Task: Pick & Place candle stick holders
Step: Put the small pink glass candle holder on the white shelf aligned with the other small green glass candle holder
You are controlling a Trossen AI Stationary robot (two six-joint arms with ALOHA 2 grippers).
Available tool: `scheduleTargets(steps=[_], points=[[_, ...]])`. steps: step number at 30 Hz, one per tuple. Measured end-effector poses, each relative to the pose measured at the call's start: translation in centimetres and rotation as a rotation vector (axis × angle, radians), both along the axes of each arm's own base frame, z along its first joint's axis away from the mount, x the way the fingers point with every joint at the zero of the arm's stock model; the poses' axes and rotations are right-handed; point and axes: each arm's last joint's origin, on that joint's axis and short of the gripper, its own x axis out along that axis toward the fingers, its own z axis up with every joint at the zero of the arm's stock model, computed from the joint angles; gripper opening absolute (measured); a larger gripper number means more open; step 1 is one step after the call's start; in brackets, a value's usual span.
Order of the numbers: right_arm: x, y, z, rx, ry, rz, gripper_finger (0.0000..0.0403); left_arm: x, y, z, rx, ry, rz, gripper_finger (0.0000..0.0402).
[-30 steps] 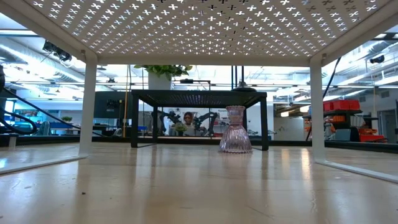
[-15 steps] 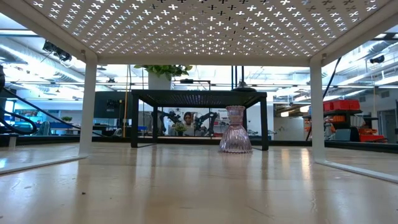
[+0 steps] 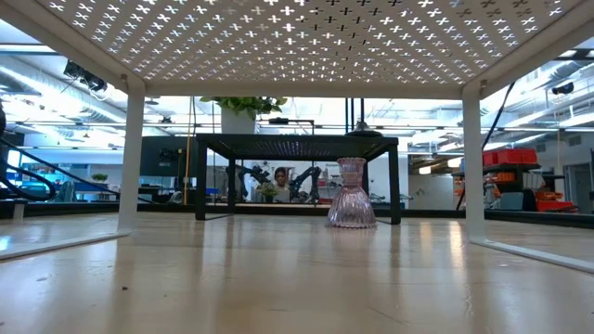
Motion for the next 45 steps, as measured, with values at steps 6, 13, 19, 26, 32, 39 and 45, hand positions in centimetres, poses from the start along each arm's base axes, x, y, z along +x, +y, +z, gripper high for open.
scheduleTargets(steps=[6, 13, 19, 26, 32, 39, 45], points=[[-1.3, 0.0, 0.8, 0.015, 0.025, -0.005, 0.0203, -2.1, -2.9, -1.1, -0.076, 0.128, -0.048, 0.0172], [-2.4, 0.1, 2.0, 0.038, -0.012, -0.013, 0.0201, -4.0, -6.9, -1.5, -0.094, 0.094, -0.077, 0.0172], [-2.7, 0.2, 2.5, 0.052, -0.029, -0.012, 0.0201, -5.6, -9.5, -4.8, -0.148, 0.046, -0.053, 0.0172], [-2.8, 0.2, 2.6, 0.052, -0.034, -0.012, 0.0201, -7.0, -11.3, -7.5, -0.245, -0.102, -0.065, 0.0172], [-2.8, 0.2, 2.6, 0.042, -0.036, -0.013, 0.0201, -6.7, -12.3, -9.5, -0.29, -0.096, -0.075, 0.0172], [-2.8, 0.1, 2.6, 0.01, -0.035, -0.054, 0.0201, -5.6, -13.6, -10.5, -0.319, -0.107, -0.108, 0.0172], [-2.8, 0.1, 2.6, -0.004, -0.036, -0.049, 0.0201, -5.4, -13.9, -10.5, -0.344, -0.128, -0.109, 0.0172]])
